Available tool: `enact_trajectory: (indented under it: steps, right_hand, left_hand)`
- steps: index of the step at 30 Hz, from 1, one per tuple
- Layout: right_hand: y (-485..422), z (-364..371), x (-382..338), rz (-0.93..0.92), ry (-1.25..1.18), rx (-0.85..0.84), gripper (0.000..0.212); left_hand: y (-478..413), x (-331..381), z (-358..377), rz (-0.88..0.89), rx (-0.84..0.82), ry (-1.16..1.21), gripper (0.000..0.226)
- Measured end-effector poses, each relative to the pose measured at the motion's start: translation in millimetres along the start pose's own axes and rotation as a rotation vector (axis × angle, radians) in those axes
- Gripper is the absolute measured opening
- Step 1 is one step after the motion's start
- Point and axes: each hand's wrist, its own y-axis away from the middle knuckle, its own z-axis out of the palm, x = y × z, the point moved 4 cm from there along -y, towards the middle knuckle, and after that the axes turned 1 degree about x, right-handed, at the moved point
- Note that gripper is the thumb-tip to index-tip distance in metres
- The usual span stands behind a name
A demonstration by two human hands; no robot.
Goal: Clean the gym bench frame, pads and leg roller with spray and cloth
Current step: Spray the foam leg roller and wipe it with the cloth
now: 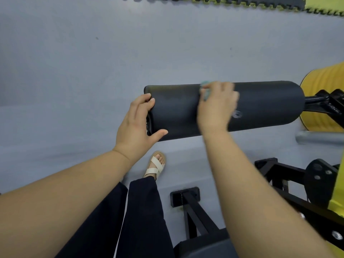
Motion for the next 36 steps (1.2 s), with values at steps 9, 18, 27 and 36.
enact_trajectory:
  steps: [9, 18, 27, 36]
  right_hand:
    - [16, -1, -18, -0.694, -0.309, -0.049, 0.011]
    - [-11, -1, 13, 0.030, -0.032, 0.012, 0.020]
    - [22, 1, -52, -0.676, -0.316, -0.073, 0.013]
    - [-45, -9, 41, -0.046, 0.001, 0.015, 0.025]
  left_hand:
    - [13, -3, 3, 0.121, 0.054, -0.097, 0.069]
    - [19, -3, 5, 0.131, 0.048, -0.081, 0.050]
    - [28, -5, 3, 0.150, 0.000, -0.172, 0.046]
    - [-23, 10, -29, -0.072, -0.043, -0.047, 0.047]
